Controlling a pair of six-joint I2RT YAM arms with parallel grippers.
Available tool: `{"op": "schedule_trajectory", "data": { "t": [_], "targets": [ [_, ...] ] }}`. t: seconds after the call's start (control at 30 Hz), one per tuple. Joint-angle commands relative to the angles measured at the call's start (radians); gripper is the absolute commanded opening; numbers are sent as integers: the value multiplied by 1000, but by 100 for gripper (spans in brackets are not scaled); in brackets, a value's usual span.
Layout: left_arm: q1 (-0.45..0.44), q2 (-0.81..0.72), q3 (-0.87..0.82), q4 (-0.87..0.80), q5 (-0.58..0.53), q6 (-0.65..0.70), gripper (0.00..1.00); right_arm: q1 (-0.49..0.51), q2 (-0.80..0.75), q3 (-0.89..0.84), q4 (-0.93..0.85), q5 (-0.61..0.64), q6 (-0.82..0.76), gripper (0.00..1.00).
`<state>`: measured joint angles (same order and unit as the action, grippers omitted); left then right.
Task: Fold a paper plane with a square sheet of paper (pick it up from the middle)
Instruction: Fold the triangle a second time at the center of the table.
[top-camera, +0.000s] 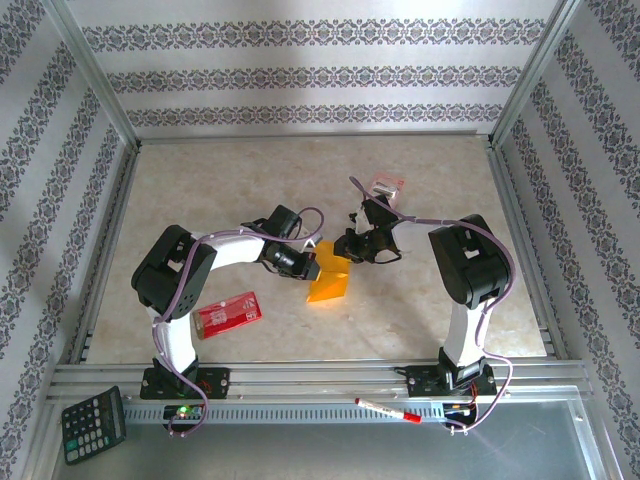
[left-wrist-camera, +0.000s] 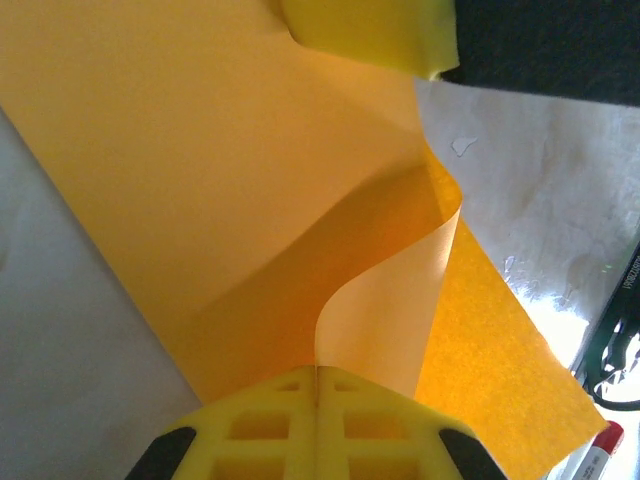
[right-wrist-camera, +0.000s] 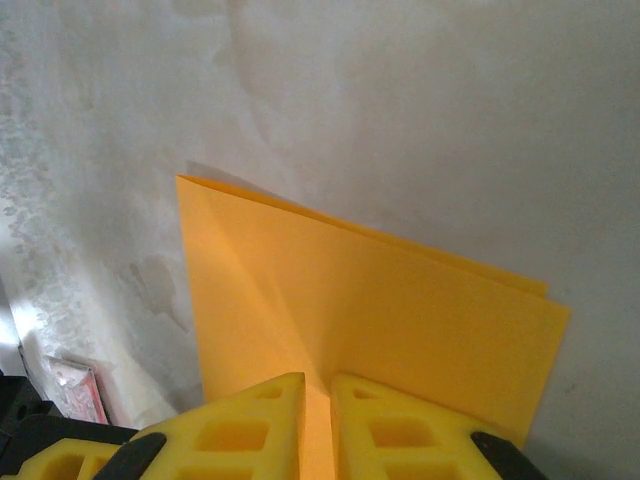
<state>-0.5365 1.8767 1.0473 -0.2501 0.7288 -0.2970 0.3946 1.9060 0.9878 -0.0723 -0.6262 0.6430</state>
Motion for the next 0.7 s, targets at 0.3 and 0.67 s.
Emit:
{"op": "schedule_trajectory", "data": {
  "t": [0.3, 0.67],
  "targets": [
    [0, 2, -33, -9, 3, -16, 1, -3, 18, -23, -59, 37, -31, 16],
    [0, 16, -3, -16, 8, -14, 1, -2, 17, -19, -61, 35, -30, 16]
  ]
}}
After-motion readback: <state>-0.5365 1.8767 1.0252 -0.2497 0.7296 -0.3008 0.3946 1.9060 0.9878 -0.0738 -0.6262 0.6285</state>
